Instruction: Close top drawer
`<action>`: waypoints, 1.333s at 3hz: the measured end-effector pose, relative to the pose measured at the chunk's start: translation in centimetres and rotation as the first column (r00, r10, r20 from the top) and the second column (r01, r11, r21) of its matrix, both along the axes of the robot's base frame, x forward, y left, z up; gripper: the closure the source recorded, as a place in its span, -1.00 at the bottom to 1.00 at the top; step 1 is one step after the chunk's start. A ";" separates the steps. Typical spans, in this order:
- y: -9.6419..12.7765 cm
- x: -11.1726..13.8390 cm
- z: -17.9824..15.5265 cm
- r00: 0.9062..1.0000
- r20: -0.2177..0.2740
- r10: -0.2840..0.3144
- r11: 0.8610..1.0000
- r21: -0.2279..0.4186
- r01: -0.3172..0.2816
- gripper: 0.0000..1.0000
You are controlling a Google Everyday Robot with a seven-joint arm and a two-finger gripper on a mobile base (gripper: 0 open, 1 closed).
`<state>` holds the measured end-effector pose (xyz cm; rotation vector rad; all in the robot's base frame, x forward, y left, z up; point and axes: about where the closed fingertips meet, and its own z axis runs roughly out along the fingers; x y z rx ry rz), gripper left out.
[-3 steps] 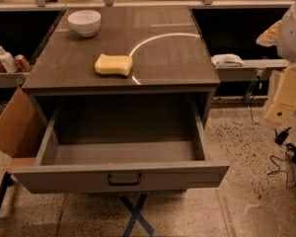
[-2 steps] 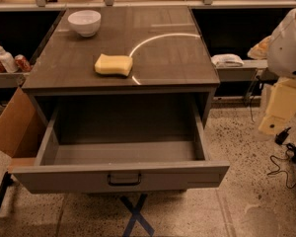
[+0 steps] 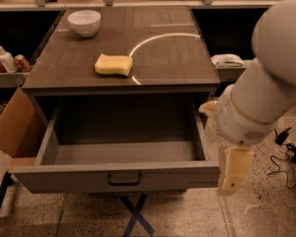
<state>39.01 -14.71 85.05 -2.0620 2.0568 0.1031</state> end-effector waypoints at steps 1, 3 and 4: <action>2.6 -2.6 -6.5 0.996 -0.050 0.080 0.997 -0.016 -0.081 -1.00; 3.3 -3.8 -9.0 0.989 -0.071 0.128 0.991 -0.020 -0.129 -1.00; 4.3 -4.6 -13.1 0.979 -0.091 0.182 0.983 0.015 -0.181 -0.61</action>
Offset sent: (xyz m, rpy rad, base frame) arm -0.0216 0.0228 -0.0543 -0.0137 0.0385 0.0693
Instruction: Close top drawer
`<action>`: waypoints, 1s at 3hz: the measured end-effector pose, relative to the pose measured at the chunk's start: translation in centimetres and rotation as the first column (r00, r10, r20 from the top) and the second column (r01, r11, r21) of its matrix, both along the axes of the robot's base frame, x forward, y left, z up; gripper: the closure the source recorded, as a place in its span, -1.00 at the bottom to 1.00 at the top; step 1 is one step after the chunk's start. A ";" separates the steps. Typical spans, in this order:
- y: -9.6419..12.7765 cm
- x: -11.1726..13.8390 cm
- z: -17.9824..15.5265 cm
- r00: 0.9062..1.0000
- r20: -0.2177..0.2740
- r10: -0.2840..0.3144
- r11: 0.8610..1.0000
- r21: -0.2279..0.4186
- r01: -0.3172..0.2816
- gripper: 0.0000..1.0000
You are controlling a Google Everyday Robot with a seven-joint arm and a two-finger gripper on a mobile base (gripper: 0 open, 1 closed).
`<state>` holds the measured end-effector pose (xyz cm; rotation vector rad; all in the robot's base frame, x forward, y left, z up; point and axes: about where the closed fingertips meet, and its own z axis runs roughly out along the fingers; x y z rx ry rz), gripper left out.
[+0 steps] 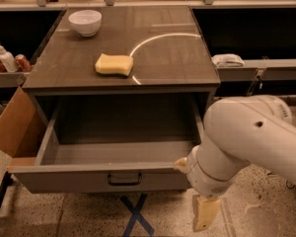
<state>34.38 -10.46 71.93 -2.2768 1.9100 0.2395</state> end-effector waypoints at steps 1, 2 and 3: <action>-0.5 -0.3 -3.1 1.000 0.007 -0.002 0.999 0.047 0.002 -0.17; -0.7 -0.4 -5.3 1.000 0.018 -0.014 0.997 0.081 0.012 0.32; -0.6 0.2 -7.9 0.999 0.010 -0.035 0.995 0.093 0.034 0.78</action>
Offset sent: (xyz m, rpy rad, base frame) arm -0.0030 -0.0100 -0.0804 0.1267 -0.0243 -0.0265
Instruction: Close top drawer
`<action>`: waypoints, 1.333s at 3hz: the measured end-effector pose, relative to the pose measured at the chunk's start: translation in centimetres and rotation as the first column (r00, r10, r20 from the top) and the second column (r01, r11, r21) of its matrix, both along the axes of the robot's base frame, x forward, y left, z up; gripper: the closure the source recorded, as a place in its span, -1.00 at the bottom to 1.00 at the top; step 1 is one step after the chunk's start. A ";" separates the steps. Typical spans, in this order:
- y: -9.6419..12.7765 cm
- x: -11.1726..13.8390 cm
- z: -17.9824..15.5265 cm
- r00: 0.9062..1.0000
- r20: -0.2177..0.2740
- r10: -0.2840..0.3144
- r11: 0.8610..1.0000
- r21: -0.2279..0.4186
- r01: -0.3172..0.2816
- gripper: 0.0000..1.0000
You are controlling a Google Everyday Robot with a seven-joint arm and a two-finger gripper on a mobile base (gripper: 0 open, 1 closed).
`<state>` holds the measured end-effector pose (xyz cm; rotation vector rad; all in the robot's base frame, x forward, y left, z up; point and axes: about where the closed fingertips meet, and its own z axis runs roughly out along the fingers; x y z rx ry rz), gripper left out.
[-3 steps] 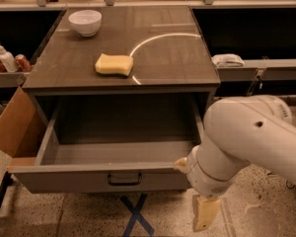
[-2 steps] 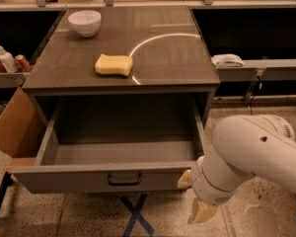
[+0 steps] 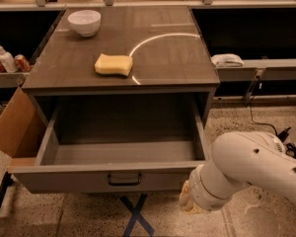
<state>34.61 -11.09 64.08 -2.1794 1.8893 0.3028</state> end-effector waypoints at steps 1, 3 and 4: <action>0.1 1.7 -1.5 0.998 0.019 -0.055 0.998 0.026 0.054 1.00; 1.0 6.5 -1.2 0.985 0.085 -0.153 0.986 0.084 0.146 1.00; 1.7 8.7 -0.6 0.975 0.113 -0.192 0.978 0.104 0.181 1.00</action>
Offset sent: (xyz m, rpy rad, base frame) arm 0.0698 0.0118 -0.0227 0.0998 -0.0874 -0.1712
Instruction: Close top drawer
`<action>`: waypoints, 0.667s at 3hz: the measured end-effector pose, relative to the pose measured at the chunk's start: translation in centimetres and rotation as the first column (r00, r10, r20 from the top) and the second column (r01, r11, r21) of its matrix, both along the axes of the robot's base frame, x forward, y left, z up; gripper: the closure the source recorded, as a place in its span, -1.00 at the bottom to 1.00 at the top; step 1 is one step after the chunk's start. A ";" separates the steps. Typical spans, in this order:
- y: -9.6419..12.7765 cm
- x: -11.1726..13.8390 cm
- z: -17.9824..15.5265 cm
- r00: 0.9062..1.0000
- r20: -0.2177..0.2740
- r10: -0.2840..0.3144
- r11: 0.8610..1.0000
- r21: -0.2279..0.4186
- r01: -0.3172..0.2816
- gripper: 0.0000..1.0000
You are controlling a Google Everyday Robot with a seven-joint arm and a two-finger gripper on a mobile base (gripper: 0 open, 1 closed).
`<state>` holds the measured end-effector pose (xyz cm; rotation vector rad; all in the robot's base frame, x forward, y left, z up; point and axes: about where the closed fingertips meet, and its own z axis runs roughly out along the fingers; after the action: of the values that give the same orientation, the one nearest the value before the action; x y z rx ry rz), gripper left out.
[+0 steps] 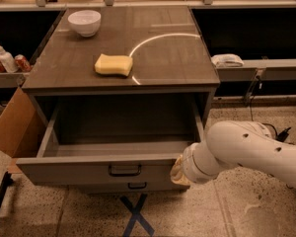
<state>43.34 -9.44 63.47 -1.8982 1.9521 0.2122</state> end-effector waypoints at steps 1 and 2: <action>0.0 0.0 0.0 1.000 0.001 0.001 1.000 -0.001 -0.001 1.00; -0.1 2.0 0.6 1.000 0.028 0.010 1.000 -0.023 -0.010 1.00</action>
Offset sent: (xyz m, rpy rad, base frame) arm 0.0474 -0.0036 0.0130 -0.0502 -0.0617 0.0199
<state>45.38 -9.55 64.10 -1.9153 1.9350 0.1654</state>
